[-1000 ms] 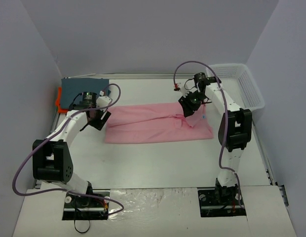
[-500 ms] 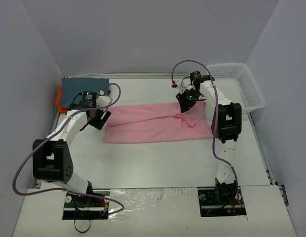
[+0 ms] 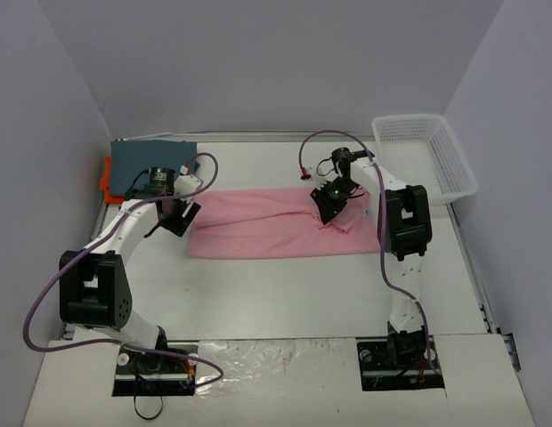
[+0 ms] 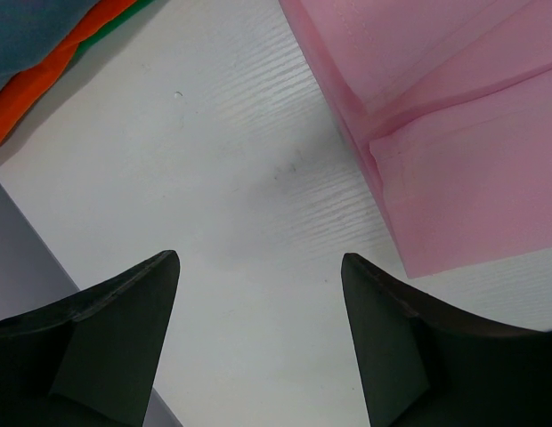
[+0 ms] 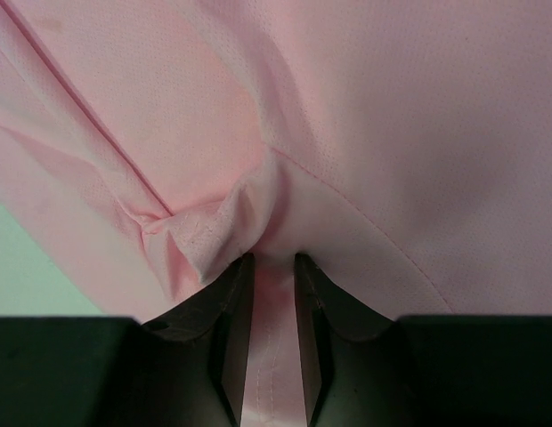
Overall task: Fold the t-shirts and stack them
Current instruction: Fold the other side of the tshirt into a rectangle, then rotate the tshirt 90 degrees
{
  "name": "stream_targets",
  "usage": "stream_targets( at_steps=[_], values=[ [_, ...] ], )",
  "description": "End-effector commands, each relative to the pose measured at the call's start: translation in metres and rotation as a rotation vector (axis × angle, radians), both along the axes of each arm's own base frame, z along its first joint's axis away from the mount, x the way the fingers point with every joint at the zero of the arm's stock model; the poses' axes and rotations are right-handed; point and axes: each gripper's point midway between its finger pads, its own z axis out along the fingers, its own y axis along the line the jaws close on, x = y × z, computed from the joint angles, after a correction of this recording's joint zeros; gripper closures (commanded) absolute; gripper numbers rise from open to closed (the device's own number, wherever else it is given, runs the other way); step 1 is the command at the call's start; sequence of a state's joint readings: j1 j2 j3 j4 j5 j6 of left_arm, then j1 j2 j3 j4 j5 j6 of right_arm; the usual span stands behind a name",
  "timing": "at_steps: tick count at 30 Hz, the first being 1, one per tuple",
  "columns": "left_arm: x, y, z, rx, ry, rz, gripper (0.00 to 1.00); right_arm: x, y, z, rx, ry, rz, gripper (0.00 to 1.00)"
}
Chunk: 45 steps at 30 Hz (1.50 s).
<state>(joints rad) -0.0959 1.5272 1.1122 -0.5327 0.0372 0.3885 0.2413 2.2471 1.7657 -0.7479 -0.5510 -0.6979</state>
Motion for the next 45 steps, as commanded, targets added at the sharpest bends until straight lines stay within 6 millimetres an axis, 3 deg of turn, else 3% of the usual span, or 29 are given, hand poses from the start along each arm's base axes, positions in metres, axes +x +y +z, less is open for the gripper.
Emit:
stream_targets(
  at_steps=[1,6,12,13,16,20,23,26,30,36,45],
  values=[
    [0.002,0.001,0.005,-0.007,-0.02,0.012,0.28,-0.02,-0.002,-0.005,-0.022,0.052,0.024,0.78],
    [0.004,0.001,0.009,-0.006,-0.027,0.013,0.28,-0.014,-0.003,-0.001,-0.033,0.033,0.014,0.79],
    [0.009,0.0,0.024,-0.012,-0.063,-0.001,0.28,0.006,-0.001,0.055,-0.019,-0.11,-0.014,0.77],
    [0.011,-0.001,0.027,-0.014,-0.071,-0.006,0.27,0.008,-0.001,0.074,-0.011,-0.152,-0.021,0.76],
    [0.014,-0.007,0.039,-0.036,-0.093,-0.035,0.27,0.006,-0.005,0.105,-0.008,-0.224,-0.034,0.72],
    [0.018,-0.017,0.049,-0.084,-0.104,-0.068,0.24,-0.007,-0.014,0.122,-0.02,-0.262,-0.042,0.68],
    [0.02,-0.023,0.051,-0.112,-0.097,-0.081,0.24,-0.021,-0.027,0.117,-0.043,-0.244,-0.056,0.66],
    [0.021,-0.026,0.053,-0.131,-0.089,-0.077,0.24,-0.032,-0.043,0.106,-0.054,-0.205,-0.09,0.73],
    [0.018,-0.028,0.052,-0.141,-0.086,-0.08,0.24,-0.043,-0.063,0.098,-0.07,-0.179,-0.133,1.0],
    [0.01,-0.027,0.05,-0.139,-0.09,-0.08,0.24,-0.057,-0.094,0.072,-0.118,-0.109,-0.194,1.0],
    [0.006,-0.025,0.051,-0.131,-0.095,-0.083,0.24,-0.076,-0.101,0.028,-0.154,0.033,-0.196,1.0]
  ],
)
